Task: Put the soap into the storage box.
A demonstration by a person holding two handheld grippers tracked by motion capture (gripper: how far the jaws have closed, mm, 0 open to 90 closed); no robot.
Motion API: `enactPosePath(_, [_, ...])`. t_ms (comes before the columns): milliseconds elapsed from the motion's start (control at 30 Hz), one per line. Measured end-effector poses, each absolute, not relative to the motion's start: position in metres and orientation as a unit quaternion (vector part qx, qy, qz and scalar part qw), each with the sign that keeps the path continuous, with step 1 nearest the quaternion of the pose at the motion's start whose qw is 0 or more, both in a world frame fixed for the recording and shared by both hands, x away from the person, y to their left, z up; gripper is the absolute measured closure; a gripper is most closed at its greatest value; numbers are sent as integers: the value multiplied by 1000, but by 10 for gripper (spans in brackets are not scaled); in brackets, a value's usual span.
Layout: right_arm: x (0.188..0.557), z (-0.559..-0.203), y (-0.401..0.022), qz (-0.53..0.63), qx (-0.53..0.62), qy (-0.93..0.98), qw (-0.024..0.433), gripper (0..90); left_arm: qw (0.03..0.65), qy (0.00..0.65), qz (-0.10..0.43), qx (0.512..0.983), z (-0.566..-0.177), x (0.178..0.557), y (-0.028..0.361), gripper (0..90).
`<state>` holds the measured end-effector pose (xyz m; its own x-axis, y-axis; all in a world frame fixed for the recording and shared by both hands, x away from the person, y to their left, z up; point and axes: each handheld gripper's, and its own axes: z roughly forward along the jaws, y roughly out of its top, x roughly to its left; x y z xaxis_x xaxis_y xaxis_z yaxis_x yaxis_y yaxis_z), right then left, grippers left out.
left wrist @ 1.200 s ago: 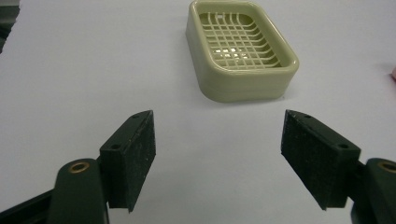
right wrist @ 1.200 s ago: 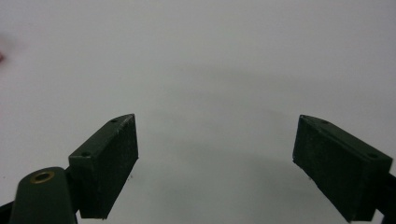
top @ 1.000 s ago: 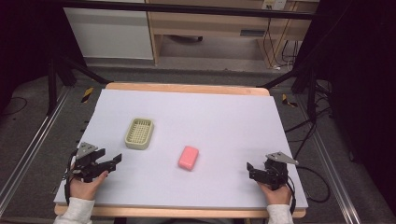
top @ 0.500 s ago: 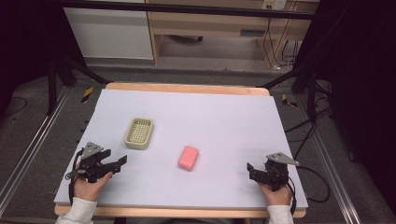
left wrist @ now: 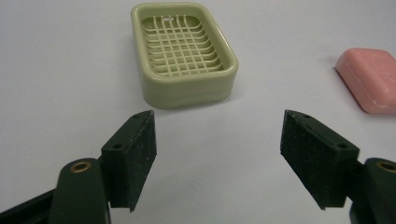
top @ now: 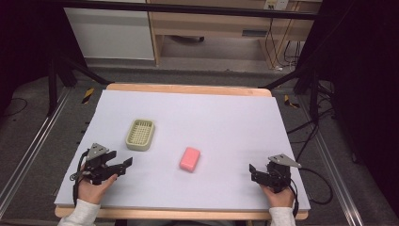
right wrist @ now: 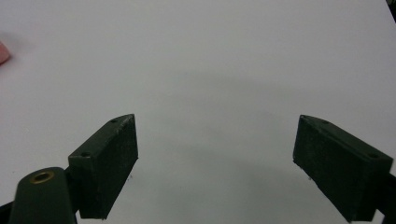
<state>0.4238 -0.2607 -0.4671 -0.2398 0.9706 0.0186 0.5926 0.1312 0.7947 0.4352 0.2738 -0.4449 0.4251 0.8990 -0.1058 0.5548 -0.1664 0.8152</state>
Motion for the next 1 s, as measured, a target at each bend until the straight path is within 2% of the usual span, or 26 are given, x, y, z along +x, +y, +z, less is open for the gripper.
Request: enactPosePath(1000, [424,-468,-259,349,558,703,268,132,418,456,200,760,-439,439,239,255])
